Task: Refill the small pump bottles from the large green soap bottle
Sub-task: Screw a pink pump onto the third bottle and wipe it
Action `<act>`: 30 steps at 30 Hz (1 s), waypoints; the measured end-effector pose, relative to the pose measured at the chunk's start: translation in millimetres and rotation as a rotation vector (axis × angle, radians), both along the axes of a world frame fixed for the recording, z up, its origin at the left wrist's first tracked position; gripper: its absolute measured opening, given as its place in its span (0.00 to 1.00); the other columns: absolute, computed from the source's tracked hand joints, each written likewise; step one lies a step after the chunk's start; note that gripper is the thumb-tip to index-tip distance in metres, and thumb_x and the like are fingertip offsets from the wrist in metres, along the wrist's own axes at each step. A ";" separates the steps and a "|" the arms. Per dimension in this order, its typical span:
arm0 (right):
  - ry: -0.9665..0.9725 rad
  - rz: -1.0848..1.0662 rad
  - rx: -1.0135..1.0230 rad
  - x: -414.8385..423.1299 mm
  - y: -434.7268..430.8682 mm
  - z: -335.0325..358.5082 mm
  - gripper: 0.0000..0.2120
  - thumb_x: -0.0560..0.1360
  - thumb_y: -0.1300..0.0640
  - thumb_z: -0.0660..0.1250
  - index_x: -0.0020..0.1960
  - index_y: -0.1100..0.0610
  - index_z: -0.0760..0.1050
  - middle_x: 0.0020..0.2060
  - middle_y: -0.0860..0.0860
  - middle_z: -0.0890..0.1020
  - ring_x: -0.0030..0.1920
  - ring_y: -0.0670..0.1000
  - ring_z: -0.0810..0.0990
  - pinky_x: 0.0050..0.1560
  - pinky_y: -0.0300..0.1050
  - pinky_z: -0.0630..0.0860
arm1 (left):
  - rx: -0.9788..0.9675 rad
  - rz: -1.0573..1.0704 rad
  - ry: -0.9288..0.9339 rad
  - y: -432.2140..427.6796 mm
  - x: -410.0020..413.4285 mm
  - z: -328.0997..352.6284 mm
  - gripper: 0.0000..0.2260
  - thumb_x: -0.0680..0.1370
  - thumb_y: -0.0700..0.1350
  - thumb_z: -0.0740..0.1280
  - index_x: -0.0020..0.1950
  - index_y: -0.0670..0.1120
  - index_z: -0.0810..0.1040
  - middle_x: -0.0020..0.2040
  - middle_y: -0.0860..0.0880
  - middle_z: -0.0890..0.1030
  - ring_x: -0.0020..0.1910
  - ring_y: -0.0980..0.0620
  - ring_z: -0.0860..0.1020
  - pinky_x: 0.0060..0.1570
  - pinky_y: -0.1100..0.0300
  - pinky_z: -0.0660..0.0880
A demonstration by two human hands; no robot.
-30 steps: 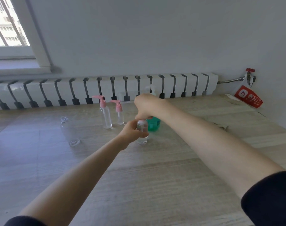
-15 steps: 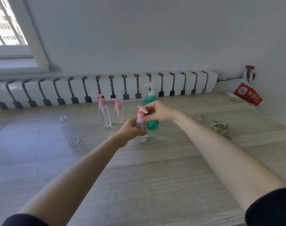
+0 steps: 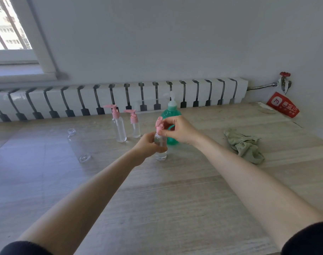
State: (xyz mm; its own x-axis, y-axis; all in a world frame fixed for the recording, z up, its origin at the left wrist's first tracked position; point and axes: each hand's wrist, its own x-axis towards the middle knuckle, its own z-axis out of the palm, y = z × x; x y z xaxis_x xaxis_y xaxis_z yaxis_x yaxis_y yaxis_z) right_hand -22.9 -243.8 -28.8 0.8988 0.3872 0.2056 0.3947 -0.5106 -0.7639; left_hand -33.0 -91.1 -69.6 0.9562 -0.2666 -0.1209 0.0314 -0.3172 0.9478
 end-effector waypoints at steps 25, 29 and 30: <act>0.163 0.052 0.050 -0.1 -3.0 -4.5 0.09 0.74 0.58 0.70 0.52 0.58 0.76 0.54 0.57 0.80 0.58 0.54 0.78 0.63 0.49 0.73 | -0.022 -0.015 -0.019 -4.2 -4.0 1.2 0.18 0.73 0.33 0.69 0.60 0.44 0.75 0.47 0.50 0.78 0.44 0.54 0.76 0.43 0.62 0.73; 0.079 -0.013 0.103 -2.7 -4.8 -7.6 0.09 0.72 0.57 0.72 0.52 0.55 0.78 0.51 0.48 0.80 0.53 0.47 0.78 0.59 0.41 0.73 | -0.031 -0.016 -0.006 -6.1 -4.0 1.1 0.16 0.73 0.32 0.69 0.58 0.45 0.75 0.47 0.50 0.78 0.45 0.54 0.76 0.43 0.62 0.73; 0.045 -0.049 0.078 -2.2 -3.2 -9.5 0.11 0.70 0.54 0.74 0.51 0.55 0.76 0.48 0.47 0.80 0.50 0.47 0.78 0.56 0.42 0.74 | -0.030 -0.017 -0.005 -7.2 -4.8 1.4 0.15 0.73 0.32 0.69 0.57 0.45 0.75 0.46 0.50 0.78 0.44 0.54 0.76 0.42 0.63 0.73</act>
